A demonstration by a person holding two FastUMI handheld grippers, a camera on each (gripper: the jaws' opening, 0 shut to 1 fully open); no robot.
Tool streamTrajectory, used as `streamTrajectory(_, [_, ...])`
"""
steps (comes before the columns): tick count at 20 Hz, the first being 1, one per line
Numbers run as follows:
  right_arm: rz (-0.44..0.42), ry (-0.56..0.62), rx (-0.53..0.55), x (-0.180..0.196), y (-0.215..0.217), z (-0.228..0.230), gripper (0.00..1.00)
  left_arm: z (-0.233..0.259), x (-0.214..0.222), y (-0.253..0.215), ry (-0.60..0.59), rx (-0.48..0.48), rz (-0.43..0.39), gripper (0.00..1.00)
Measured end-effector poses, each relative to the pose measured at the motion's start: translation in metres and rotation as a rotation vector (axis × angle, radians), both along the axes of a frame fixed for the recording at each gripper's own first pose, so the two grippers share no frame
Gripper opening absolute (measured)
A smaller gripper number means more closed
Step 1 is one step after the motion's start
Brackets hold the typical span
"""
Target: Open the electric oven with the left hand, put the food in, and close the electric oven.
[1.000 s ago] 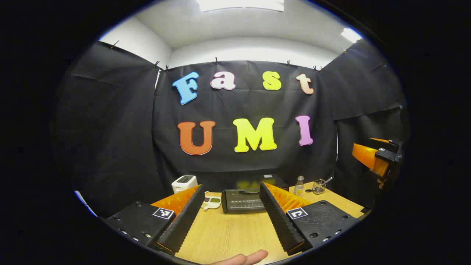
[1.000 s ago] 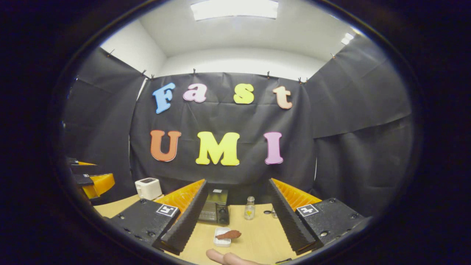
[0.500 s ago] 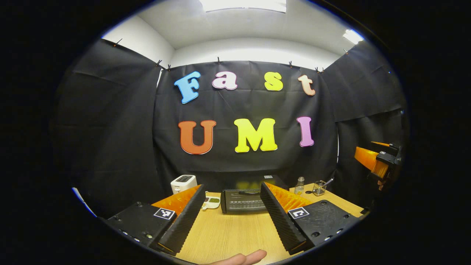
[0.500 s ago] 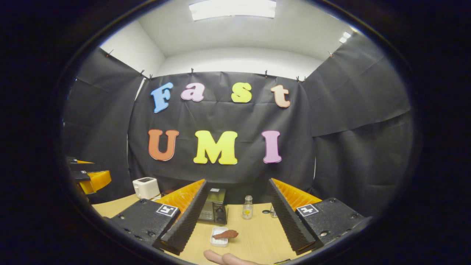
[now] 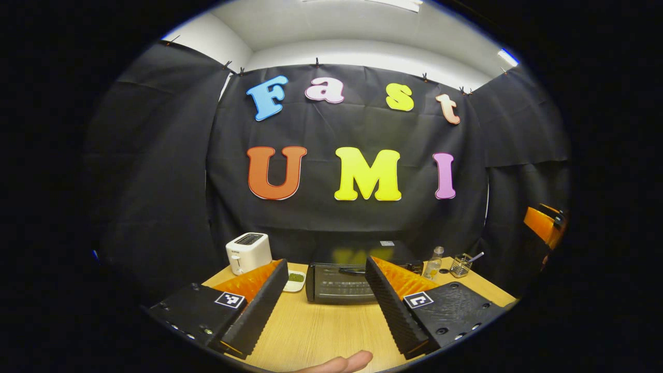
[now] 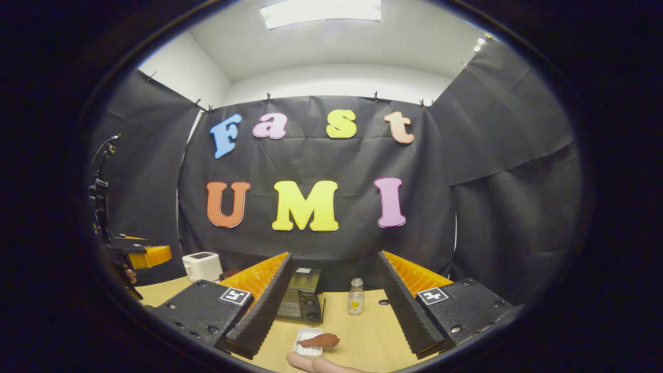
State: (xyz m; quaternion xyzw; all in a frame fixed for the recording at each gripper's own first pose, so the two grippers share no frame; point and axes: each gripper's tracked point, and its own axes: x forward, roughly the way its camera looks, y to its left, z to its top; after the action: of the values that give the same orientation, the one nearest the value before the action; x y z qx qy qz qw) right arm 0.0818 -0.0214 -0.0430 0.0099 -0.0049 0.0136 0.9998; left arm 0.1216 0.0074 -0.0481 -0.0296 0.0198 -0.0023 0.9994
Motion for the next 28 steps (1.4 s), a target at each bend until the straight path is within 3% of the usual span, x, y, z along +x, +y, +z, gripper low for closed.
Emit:
streamTrajectory(8, [-0.071, 0.040, 0.001, 0.039, -0.047, -0.005, 1.00, -0.008, 0.115, -0.045, 0.029, -0.049, -0.073, 0.95])
streamTrajectory(14, [-0.125, 0.044, -0.011, 0.041, -0.084, -0.006, 0.99, -0.067, 0.176, -0.078, 0.202, 0.012, -0.094, 0.95])
streamTrajectory(20, [-0.154, 0.082, -0.012, 0.032, -0.106, -0.021, 1.00, -0.120, 0.206, -0.102, 0.345, 0.038, -0.119, 0.96])
streamTrajectory(24, [-0.155, 0.082, -0.011, 0.022, -0.110, -0.020, 1.00, -0.149, 0.215, -0.098, 0.437, 0.071, -0.090, 0.95])
streamTrajectory(25, [-0.154, 0.081, -0.012, 0.019, -0.110, -0.020, 1.00, -0.142, 0.222, -0.096, 0.391, 0.070, -0.089, 0.88])
streamTrajectory(26, [-0.154, 0.082, -0.009, 0.016, -0.111, -0.020, 1.00, -0.146, 0.223, -0.098, 0.416, 0.055, -0.093, 0.97])
streamTrajectory(28, [-0.146, 0.085, -0.001, 0.010, -0.109, -0.021, 1.00, -0.148, 0.219, -0.093, 0.423, 0.057, -0.094, 0.98])
